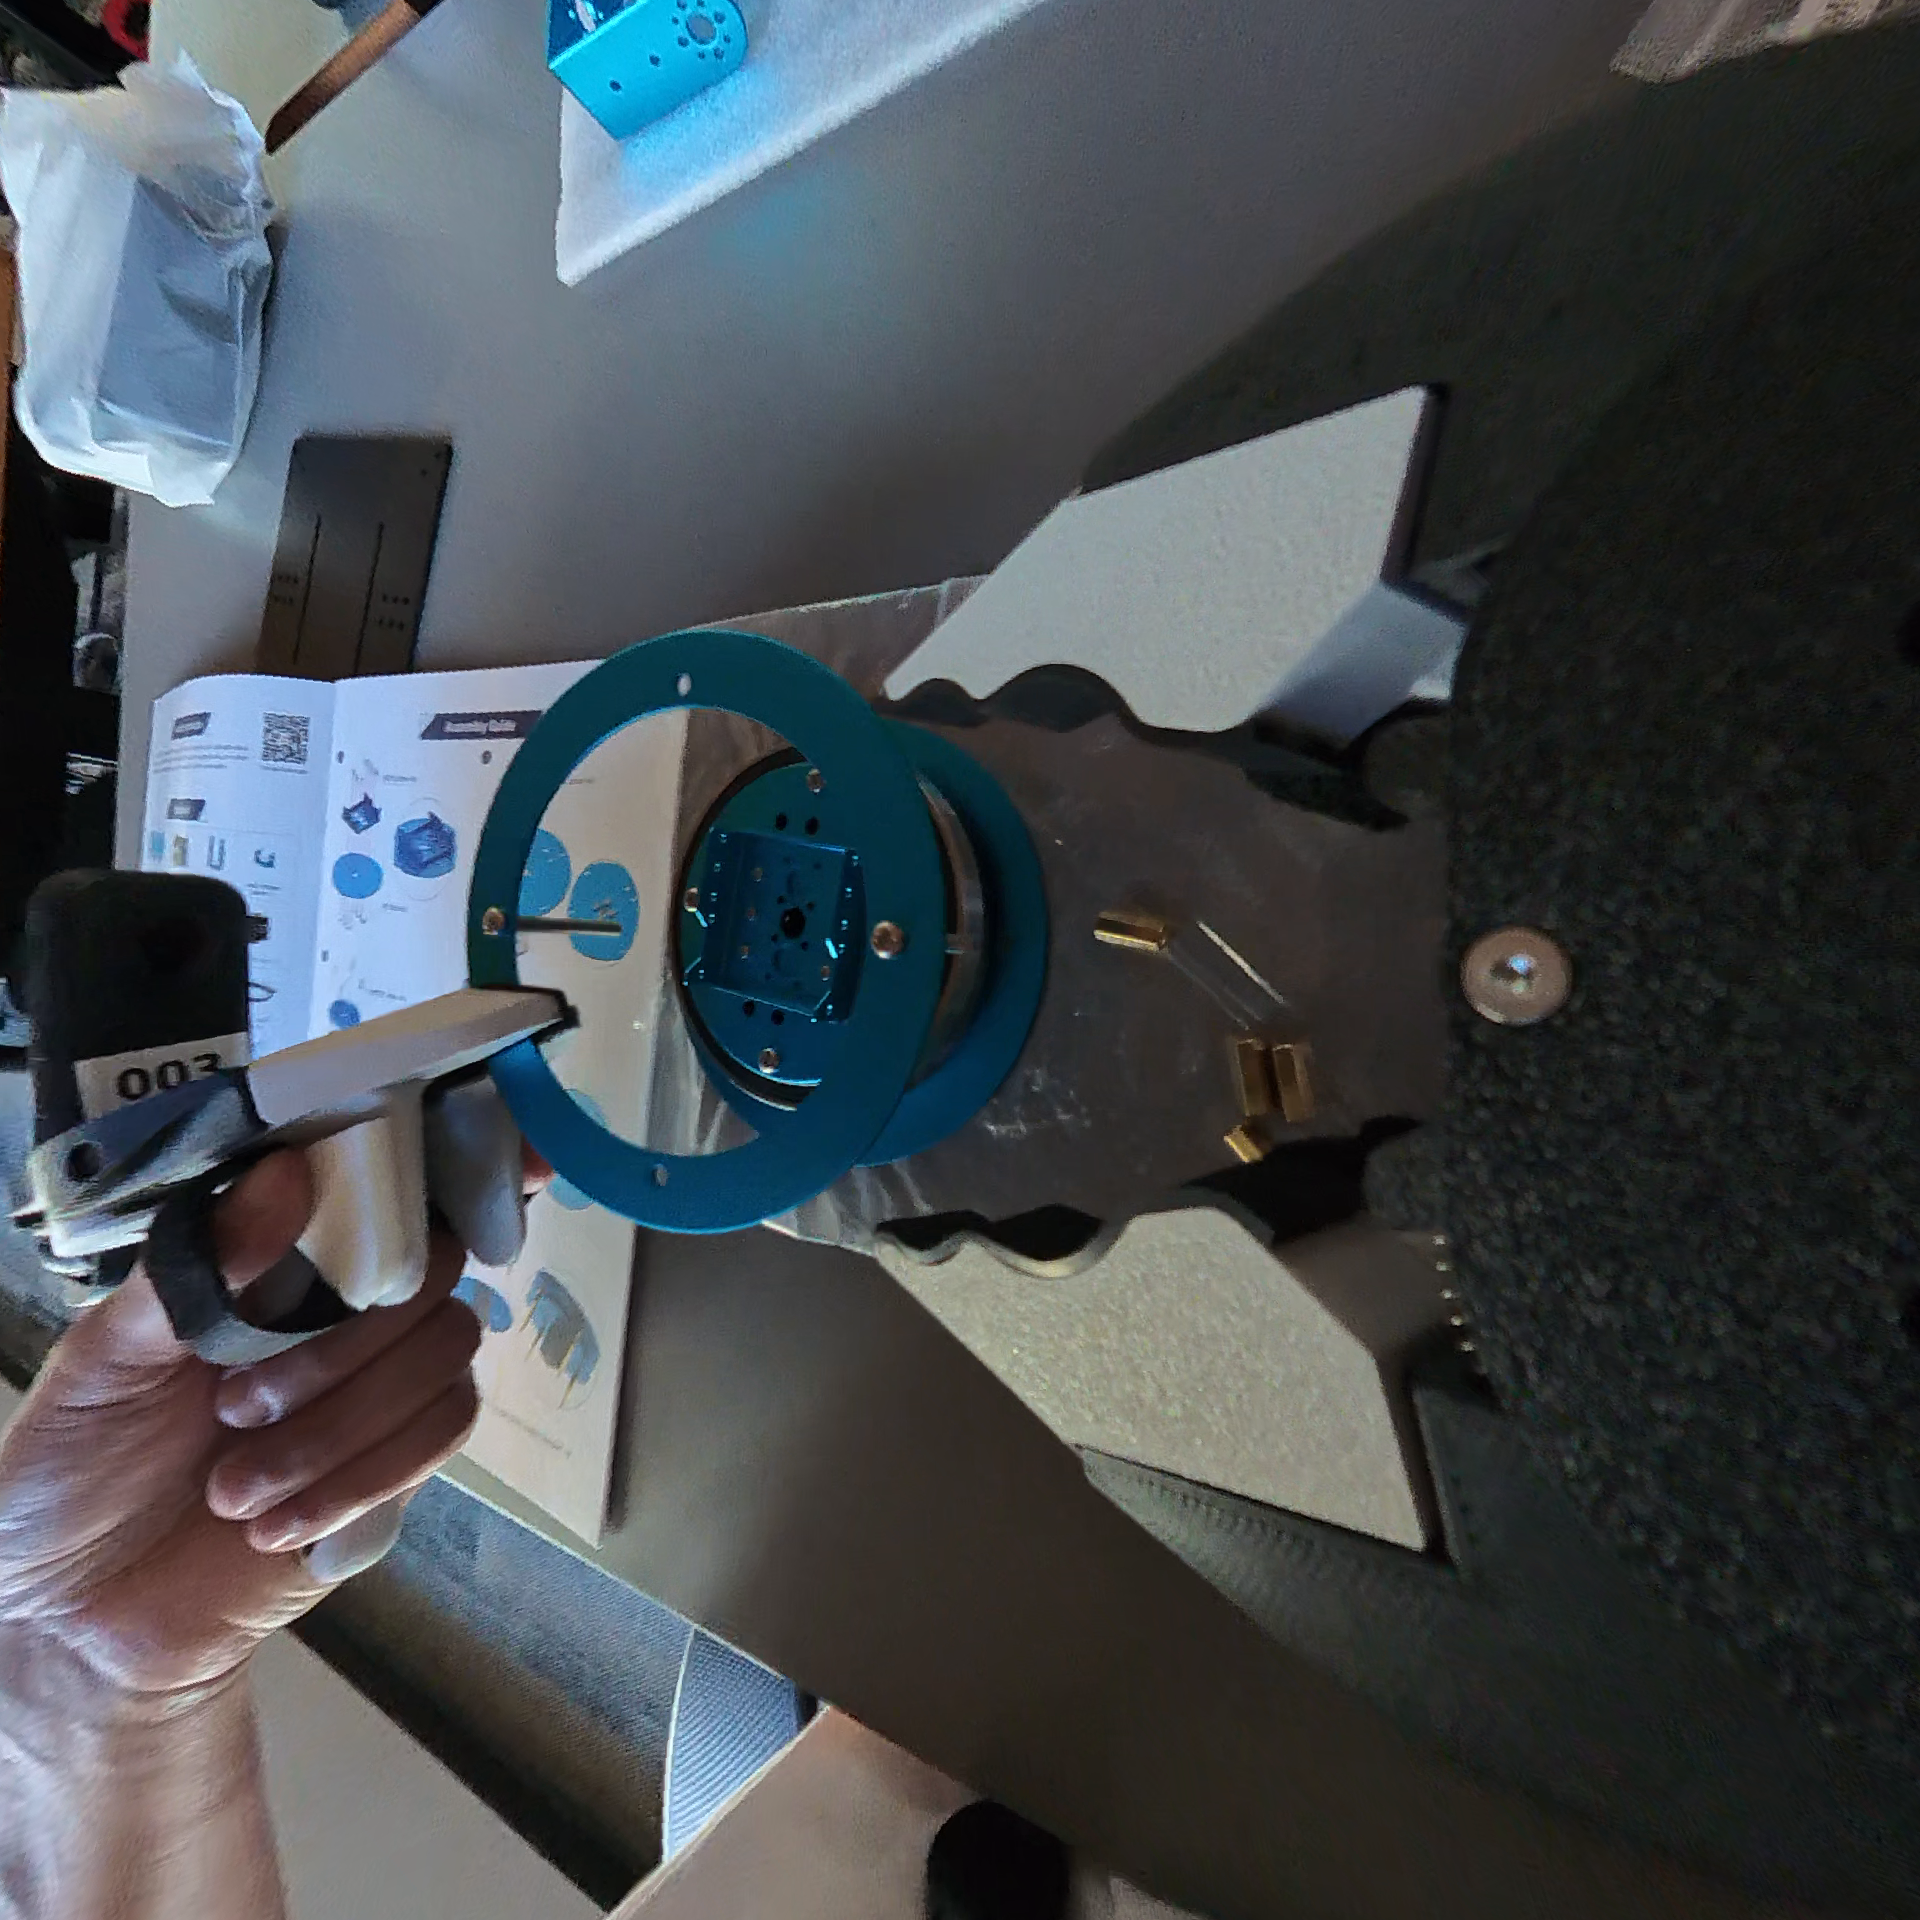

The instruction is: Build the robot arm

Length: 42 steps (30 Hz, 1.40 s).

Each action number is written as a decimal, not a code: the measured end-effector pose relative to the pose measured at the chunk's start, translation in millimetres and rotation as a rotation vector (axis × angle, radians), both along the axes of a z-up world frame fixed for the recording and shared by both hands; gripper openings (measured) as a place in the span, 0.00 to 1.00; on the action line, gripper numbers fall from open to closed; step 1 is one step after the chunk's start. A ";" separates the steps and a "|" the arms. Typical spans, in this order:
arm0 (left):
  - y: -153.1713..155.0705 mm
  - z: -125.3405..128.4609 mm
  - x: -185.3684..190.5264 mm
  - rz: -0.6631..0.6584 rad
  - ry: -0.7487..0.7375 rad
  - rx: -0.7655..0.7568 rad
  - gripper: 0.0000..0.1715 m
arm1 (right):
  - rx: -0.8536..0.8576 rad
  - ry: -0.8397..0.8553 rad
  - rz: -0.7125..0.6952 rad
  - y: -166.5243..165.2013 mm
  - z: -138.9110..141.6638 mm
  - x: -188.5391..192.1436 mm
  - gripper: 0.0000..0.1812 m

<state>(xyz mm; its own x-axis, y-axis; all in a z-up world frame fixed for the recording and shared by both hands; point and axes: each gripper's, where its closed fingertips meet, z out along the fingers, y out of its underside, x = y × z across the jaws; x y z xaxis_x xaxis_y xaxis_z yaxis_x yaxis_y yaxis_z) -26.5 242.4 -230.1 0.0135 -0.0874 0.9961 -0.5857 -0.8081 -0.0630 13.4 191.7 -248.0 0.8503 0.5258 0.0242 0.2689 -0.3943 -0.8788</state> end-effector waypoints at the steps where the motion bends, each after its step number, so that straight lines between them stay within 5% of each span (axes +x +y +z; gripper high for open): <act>1: 0.9 -1.1 0.4 0.004 0.005 0.002 0.00 | -0.010 -0.002 -0.002 -0.9 -1.9 1.3 0.51; 10: 7.0 -13.8 -1.6 0.028 0.045 -0.057 0.00 | -0.044 0.025 -0.017 -7.7 -10.8 17.6 0.38; 16: 7.1 -15.7 2.1 0.026 0.045 -0.081 0.00 | -0.033 0.041 -0.022 -15.1 -6.7 27.2 0.09; 19: 4.2 -14.2 3.7 0.019 0.043 -0.099 0.00 | -0.042 0.114 -0.061 -14.6 -3.4 35.6 0.04; 25: 3.6 -23.3 4.8 0.027 0.075 -0.084 0.00 | -0.004 0.240 -0.091 -12.0 13.0 39.2 0.00; 42: 5.8 -24.6 0.6 0.009 0.068 -0.074 0.00 | -0.091 0.043 -0.132 1.2 -19.6 33.6 0.00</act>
<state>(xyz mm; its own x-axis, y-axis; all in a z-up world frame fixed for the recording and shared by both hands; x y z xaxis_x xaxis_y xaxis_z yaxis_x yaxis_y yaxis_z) -25.9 248.3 -254.7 0.0814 -0.0135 0.9966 -0.5797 -0.8140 0.0363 47.0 192.9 -267.6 0.9112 0.4081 -0.0562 0.1728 -0.5023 -0.8472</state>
